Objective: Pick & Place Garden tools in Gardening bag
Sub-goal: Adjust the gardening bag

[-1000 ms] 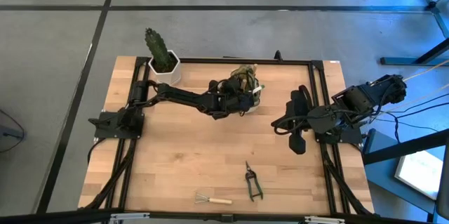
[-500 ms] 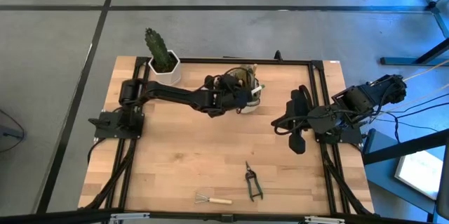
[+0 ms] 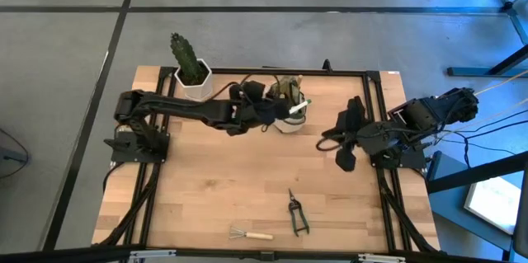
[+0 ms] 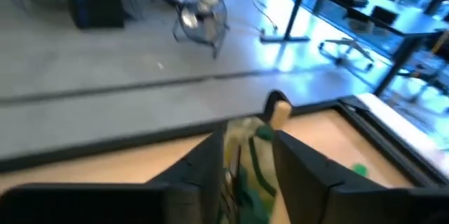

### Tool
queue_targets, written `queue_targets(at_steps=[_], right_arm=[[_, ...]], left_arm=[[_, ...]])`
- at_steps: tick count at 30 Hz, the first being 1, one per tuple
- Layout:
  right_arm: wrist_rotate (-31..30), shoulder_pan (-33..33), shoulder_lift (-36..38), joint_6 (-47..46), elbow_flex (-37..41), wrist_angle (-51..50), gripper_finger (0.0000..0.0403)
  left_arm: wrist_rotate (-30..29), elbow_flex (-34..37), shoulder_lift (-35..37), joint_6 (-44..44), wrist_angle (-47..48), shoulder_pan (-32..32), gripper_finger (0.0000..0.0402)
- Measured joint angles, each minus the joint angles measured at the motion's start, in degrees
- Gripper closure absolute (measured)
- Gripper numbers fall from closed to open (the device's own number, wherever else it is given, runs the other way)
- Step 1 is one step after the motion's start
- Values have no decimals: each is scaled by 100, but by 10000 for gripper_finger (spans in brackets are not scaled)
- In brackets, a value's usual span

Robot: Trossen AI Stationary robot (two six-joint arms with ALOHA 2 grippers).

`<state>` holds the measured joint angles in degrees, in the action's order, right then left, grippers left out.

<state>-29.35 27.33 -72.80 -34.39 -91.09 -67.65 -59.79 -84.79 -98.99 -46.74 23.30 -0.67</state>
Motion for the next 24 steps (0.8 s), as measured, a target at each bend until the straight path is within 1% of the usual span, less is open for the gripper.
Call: queue_targets(at_steps=[2,3,5,6,7,9,13,15,16,18,19,21,24], right_arm=[[-48,-46,65,-30,34,25,403],[-41,-48,145,7,119,195,403],[-4,-43,381,60,477,777,403],[110,-39,519,62,736,1122,403],[278,-39,704,64,1093,1543,403],[509,-43,1093,16,1883,2553,403],[945,-68,1895,-431,3592,5018,403],[1135,-72,2170,-494,4215,6251,403],[1152,-72,2259,-503,4418,6755,403],[1161,-65,2362,-433,4654,7257,403],[1160,-65,2374,-410,4700,7303,403],[1159,-65,2369,-393,4713,7272,403],[1221,-63,2316,-377,4717,7450,403]], left_arm=[[258,0,185,-416,409,-28,315],[379,0,261,-509,568,-49,331],[535,0,371,-540,741,-112,365],[578,0,397,-528,812,-149,380],[628,0,414,-520,837,-200,391],[704,0,438,-540,906,-304,396],[916,0,450,-738,980,-478,397],[1110,13,450,-877,1022,-510,400],[1175,84,453,-888,876,-538,400],[1379,360,503,-667,249,-580,400],[1511,546,566,-508,-105,-600,399],[1862,915,698,-372,-1101,-601,399],[2471,1470,829,-560,-2313,-432,400]])
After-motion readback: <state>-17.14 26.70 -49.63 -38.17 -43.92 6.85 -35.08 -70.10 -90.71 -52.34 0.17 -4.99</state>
